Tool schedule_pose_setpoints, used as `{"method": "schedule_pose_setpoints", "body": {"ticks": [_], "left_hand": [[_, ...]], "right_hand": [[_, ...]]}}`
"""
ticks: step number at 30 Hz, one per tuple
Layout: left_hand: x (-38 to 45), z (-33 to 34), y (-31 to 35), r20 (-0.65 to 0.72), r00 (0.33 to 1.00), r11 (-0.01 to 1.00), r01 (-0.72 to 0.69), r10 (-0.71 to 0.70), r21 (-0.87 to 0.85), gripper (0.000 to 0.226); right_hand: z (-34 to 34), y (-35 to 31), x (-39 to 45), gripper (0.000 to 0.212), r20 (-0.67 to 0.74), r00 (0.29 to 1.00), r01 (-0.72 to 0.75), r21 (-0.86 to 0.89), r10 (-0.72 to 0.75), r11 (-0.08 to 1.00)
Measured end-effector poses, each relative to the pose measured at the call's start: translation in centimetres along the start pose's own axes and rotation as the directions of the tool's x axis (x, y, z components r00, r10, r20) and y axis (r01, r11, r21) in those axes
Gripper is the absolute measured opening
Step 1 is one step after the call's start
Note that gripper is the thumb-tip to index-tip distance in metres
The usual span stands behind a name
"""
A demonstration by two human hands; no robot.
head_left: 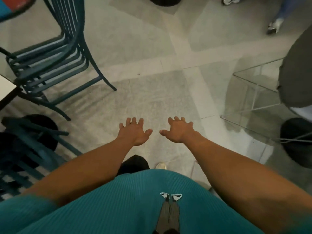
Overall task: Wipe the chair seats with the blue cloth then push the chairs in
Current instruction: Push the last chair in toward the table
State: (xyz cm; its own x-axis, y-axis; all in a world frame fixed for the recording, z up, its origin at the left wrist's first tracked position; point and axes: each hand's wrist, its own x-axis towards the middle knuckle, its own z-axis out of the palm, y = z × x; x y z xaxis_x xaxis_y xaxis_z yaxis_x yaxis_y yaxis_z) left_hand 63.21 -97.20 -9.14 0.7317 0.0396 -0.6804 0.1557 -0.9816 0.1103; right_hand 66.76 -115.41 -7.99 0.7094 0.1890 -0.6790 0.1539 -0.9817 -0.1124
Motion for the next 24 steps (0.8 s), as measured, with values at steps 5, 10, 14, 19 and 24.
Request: {"method": "schedule_pose_setpoints", "body": {"ticks": [5,10,14,19,24], "left_hand": [[8.3,-7.1,1.7,-0.035,0.998,0.998,0.053,-0.055,-0.038,0.077],[19.6,-14.8,2.0,-0.059,0.994,0.993,0.083,-0.089,-0.088,0.077],[27.0,-22.3,1.2,-0.032,0.992,0.985,0.115,-0.12,-0.13,0.076],[33.5,-31.2,0.0,-0.047,0.979,0.964,0.188,-0.2,-0.189,0.077],[39.6,-38.0,-2.5,-0.061,0.944,0.905,0.289,-0.323,-0.313,0.077]], "right_hand": [[-8.3,1.8,8.2,0.082,0.0,0.999,0.034,-0.054,-0.034,0.998],[-16.8,2.2,19.4,0.08,0.005,0.998,0.067,-0.127,-0.067,0.99],[-24.5,1.0,27.6,0.081,0.036,0.995,0.1,-0.159,-0.095,0.982],[-34.2,-2.3,35.9,0.084,0.058,0.977,0.212,-0.219,-0.204,0.953],[-42.4,-6.3,45.0,0.085,0.083,0.941,0.337,-0.326,-0.328,0.883]]}}
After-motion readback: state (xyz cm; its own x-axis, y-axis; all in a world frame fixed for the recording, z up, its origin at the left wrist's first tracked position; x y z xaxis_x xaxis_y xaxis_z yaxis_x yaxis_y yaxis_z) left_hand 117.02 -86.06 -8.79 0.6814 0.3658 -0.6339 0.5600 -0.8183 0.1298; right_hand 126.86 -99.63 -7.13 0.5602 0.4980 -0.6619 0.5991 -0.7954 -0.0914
